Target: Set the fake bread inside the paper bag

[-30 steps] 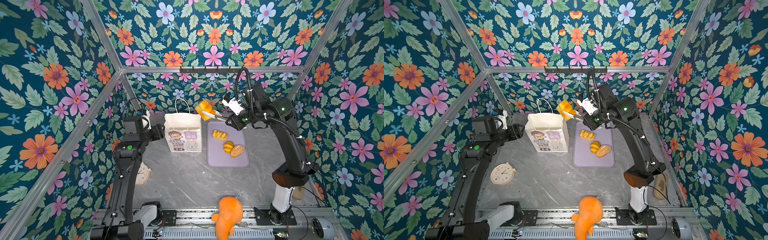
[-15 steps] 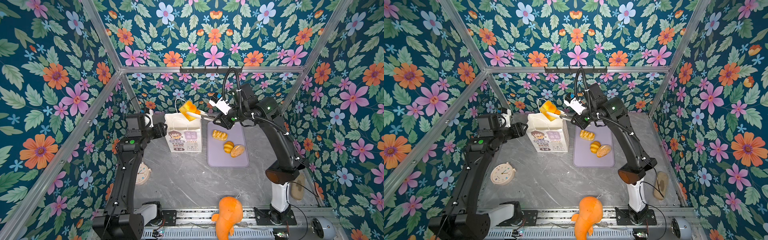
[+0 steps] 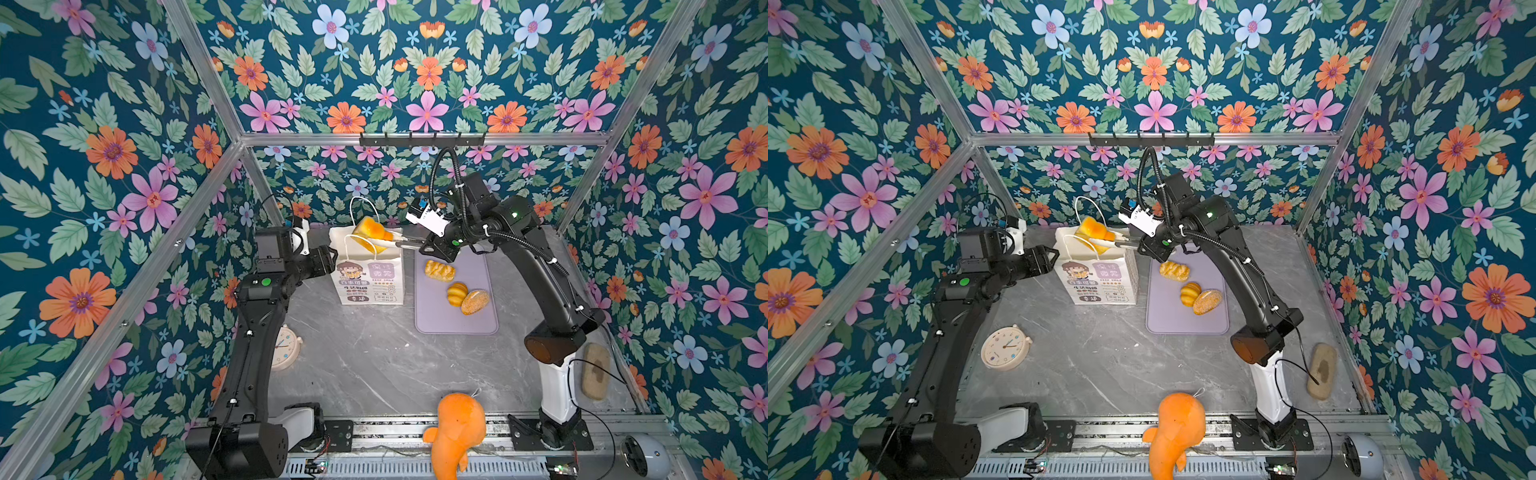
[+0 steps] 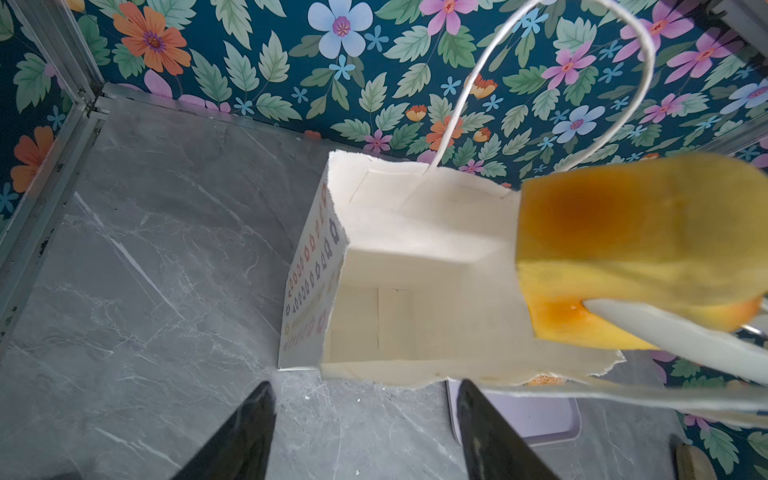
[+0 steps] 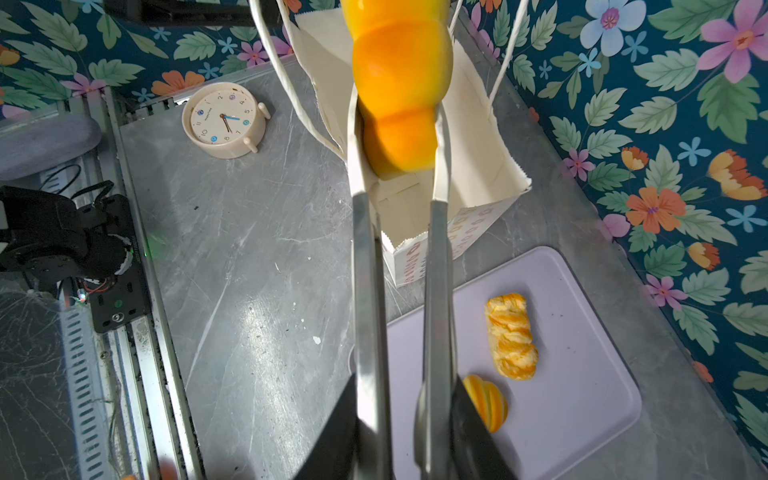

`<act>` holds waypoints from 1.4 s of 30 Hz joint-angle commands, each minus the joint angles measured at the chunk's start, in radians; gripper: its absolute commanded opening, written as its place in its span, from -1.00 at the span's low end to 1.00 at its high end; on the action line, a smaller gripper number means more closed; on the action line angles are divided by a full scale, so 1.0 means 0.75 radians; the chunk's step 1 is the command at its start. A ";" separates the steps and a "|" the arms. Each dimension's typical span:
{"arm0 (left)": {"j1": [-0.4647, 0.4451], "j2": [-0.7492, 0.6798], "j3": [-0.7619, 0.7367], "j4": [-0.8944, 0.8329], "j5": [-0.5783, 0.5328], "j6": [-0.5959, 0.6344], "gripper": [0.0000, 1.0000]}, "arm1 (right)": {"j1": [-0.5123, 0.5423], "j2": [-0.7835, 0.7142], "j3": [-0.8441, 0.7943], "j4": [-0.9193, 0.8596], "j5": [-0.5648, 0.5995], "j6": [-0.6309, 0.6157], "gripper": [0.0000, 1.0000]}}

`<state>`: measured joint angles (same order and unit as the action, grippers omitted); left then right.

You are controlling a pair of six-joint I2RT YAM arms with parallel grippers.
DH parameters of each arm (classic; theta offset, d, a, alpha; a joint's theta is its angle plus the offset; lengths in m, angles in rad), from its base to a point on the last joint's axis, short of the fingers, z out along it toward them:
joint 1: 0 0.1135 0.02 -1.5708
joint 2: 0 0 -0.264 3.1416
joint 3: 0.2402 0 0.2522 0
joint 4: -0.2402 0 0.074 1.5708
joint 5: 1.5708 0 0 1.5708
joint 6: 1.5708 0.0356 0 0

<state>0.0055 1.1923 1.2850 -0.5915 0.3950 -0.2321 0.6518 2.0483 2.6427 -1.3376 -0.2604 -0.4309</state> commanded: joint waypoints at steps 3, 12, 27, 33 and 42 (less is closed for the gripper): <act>0.000 -0.005 -0.009 0.052 0.037 0.003 0.40 | 0.001 0.024 0.001 0.029 -0.014 -0.045 -0.41; -0.001 0.030 -0.004 0.043 0.062 0.022 0.39 | 0.001 0.053 -0.013 0.072 0.002 -0.077 -0.39; -0.001 0.056 -0.018 0.045 0.090 0.038 0.39 | 0.002 0.110 -0.004 0.090 -0.022 -0.096 -0.36; -0.001 0.050 -0.023 0.056 0.097 0.030 0.39 | 0.001 0.117 0.000 0.095 -0.010 -0.090 -0.31; -0.001 0.044 -0.033 0.056 0.097 0.027 0.39 | 0.003 0.126 0.002 0.089 -0.009 -0.064 -0.27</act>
<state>0.0055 1.2308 1.2613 -0.5682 0.4610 -0.2104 0.6529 2.1387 2.6377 -1.3048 -0.2581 -0.4751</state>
